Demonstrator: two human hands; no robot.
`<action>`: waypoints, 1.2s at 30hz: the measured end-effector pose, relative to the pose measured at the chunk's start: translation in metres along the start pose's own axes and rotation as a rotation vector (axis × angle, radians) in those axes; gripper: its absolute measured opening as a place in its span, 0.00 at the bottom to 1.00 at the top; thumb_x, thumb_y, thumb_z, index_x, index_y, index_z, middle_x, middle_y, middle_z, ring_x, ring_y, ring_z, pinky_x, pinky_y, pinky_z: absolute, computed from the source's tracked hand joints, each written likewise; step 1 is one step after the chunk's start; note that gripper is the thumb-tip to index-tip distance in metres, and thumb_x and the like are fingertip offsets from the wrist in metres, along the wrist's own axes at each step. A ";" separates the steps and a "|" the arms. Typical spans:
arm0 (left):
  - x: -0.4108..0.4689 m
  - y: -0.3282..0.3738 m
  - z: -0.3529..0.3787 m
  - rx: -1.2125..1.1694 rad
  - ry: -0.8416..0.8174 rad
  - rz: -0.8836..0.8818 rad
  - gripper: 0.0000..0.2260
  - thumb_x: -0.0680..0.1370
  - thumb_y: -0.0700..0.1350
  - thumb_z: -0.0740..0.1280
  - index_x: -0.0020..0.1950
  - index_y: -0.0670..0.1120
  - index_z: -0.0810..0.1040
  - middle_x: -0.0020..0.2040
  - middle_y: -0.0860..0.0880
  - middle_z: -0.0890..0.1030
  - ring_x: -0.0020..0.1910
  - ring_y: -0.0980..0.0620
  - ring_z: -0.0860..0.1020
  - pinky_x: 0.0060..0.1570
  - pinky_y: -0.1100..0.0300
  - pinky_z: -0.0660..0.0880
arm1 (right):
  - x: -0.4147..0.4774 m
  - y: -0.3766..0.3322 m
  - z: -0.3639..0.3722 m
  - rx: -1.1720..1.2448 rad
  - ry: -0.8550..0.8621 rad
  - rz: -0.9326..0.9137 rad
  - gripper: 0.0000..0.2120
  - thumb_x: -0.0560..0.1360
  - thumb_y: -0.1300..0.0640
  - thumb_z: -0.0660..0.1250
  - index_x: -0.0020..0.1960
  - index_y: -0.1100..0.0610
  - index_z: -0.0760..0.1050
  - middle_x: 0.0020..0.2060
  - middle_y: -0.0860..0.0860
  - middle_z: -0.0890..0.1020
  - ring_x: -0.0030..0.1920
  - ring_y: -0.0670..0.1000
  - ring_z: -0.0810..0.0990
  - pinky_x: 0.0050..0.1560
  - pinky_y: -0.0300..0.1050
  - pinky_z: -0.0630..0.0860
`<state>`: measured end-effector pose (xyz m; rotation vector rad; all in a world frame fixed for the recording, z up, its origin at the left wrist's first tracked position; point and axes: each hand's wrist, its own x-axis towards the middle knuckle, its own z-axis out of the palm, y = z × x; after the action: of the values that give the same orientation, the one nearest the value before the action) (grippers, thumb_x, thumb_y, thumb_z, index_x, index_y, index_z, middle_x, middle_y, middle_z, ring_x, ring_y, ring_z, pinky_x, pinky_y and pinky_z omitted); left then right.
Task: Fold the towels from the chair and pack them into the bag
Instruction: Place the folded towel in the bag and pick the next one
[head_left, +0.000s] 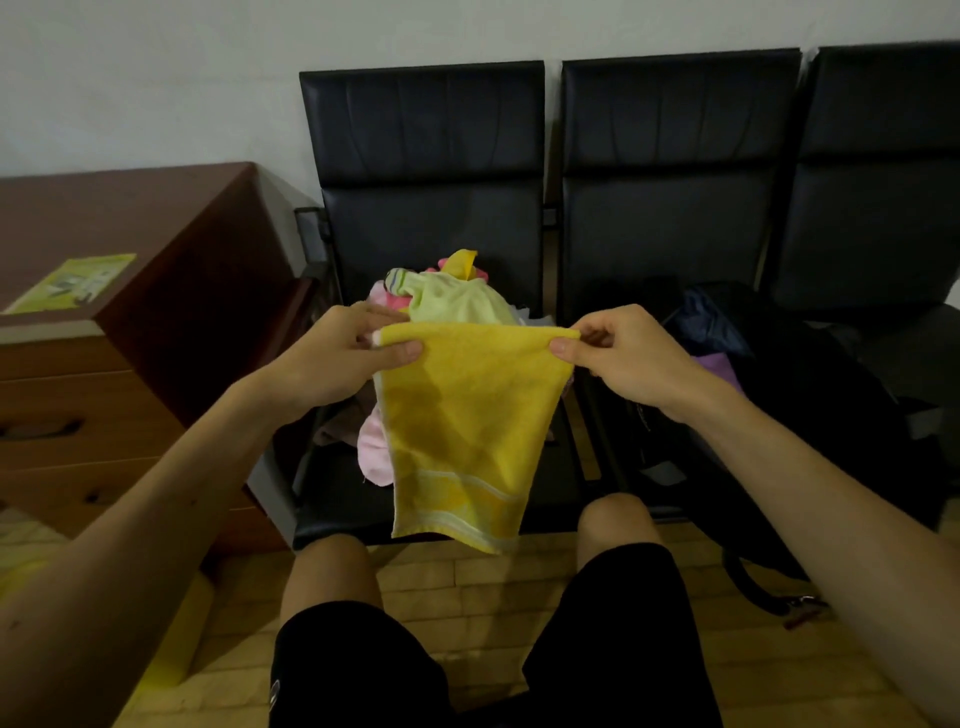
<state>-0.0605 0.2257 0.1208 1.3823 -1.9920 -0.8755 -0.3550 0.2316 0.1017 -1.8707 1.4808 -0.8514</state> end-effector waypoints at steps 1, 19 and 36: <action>-0.003 0.000 0.002 -0.143 -0.026 -0.007 0.13 0.79 0.44 0.67 0.59 0.38 0.81 0.52 0.53 0.84 0.51 0.66 0.81 0.46 0.73 0.76 | -0.002 0.003 0.000 0.077 -0.027 0.032 0.11 0.77 0.49 0.69 0.44 0.55 0.83 0.40 0.50 0.85 0.44 0.44 0.83 0.48 0.44 0.78; -0.003 0.008 0.016 -0.631 0.169 -0.255 0.10 0.84 0.50 0.60 0.58 0.48 0.78 0.49 0.53 0.85 0.47 0.55 0.85 0.45 0.59 0.80 | -0.064 0.007 0.074 0.950 -0.275 0.241 0.25 0.63 0.49 0.76 0.59 0.53 0.79 0.54 0.51 0.85 0.54 0.51 0.84 0.49 0.43 0.81; -0.043 -0.036 0.091 -1.213 -0.235 -0.309 0.27 0.67 0.63 0.73 0.63 0.55 0.80 0.65 0.46 0.81 0.64 0.44 0.79 0.64 0.43 0.75 | -0.052 -0.004 0.063 1.066 0.059 0.416 0.23 0.69 0.51 0.72 0.62 0.56 0.77 0.53 0.56 0.85 0.51 0.56 0.85 0.47 0.53 0.83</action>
<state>-0.0941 0.2749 0.0319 0.8343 -0.9371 -1.9833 -0.3120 0.2877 0.0600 -0.7305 1.0295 -1.1598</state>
